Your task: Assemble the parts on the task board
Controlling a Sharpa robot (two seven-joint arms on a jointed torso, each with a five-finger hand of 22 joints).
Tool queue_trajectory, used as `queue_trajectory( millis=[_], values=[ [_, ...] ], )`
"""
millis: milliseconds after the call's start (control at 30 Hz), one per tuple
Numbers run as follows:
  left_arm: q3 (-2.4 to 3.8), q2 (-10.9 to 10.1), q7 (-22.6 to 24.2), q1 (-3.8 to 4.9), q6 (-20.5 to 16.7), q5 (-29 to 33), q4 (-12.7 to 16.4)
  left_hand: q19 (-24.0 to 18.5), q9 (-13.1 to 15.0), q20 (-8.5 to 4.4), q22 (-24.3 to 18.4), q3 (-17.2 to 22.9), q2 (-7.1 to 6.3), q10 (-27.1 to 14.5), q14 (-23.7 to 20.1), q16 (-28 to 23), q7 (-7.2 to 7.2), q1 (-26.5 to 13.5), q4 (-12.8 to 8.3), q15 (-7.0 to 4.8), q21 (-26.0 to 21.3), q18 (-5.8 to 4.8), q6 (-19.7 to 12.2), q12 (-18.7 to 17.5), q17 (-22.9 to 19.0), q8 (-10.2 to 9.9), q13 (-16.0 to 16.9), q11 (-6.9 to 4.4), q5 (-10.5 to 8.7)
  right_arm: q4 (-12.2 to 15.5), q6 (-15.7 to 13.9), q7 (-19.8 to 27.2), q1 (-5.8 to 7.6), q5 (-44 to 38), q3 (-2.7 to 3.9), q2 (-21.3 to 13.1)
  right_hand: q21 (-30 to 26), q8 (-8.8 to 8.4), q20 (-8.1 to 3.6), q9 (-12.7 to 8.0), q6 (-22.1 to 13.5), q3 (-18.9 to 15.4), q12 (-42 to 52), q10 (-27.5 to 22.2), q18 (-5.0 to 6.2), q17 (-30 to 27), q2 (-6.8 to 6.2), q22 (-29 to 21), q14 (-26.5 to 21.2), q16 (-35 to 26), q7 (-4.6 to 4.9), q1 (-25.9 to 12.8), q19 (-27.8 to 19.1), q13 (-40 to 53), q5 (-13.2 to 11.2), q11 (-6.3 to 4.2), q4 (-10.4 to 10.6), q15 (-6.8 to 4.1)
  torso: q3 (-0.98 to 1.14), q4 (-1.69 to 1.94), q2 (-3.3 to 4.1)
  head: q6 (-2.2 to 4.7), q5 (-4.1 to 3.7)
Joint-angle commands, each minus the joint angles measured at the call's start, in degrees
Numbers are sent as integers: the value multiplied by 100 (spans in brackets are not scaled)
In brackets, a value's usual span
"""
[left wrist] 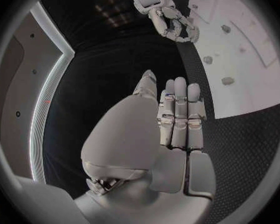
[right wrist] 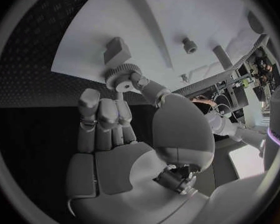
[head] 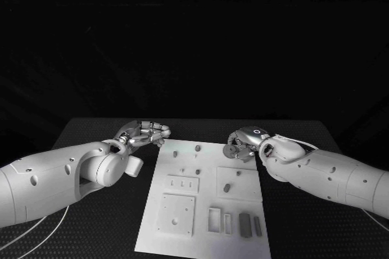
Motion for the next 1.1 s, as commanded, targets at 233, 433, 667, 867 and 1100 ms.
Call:
queue_trajectory(
  millis=[233,433,667,867,1100],
  values=[
    [6,-9,39,6,62,-16,26,-50,10,1,70,4,15,26,-25,-18,20,-48,0,14,36,106,7,-26,-5,-26,13,3,-37,481,-308,-354,93,-539,16,-125,36,129,-7,158,913,39,14,39,158,-4,27,73,21,-30,-38,-17,40,69,-20,-15,-3,-31,-2,-8,-3,26,23],
    [7,-16,41,7,53,-16,33,-50,12,1,70,4,14,28,-25,-18,19,-48,0,14,37,106,8,-27,-5,-27,14,3,-37,864,-419,-570,186,-871,23,-121,43,134,-17,168,917,61,-3,46,159,-4,-34,68,26,-42,-45,-30,62,57,-20,-23,22,-43,-8,-9,-2,50,32],
    [7,-14,40,7,52,-16,31,-50,13,1,70,4,14,29,-24,-18,19,-49,1,14,37,106,9,-29,-4,-28,16,2,-37,1080,-530,-807,190,-1373,22,124,47,136,-32,178,920,120,-28,56,158,4,-113,59,39,-54,-50,-22,86,41,-20,-30,78,-52,-4,-5,-9,60,90],
    [7,-5,41,7,53,-16,29,-50,14,1,69,4,14,31,-24,-18,19,-49,1,13,38,106,10,-30,-4,-29,18,2,-37,957,-530,-813,182,-1442,-31,437,47,130,-37,180,910,144,-82,14,159,-14,-163,54,34,-76,-49,-21,96,-1,-20,-29,115,-52,-11,10,-5,84,98],
    [7,16,40,7,55,-16,7,-50,15,1,69,5,15,32,-24,-18,19,-49,1,13,39,106,10,-32,-4,-30,20,2,-37,757,-513,-879,100,-1543,-105,728,48,126,-39,180,904,158,-96,7,158,-18,-170,52,33,-83,-47,-10,100,-10,-20,-28,125,-51,-9,29,4,78,127]
  ],
)
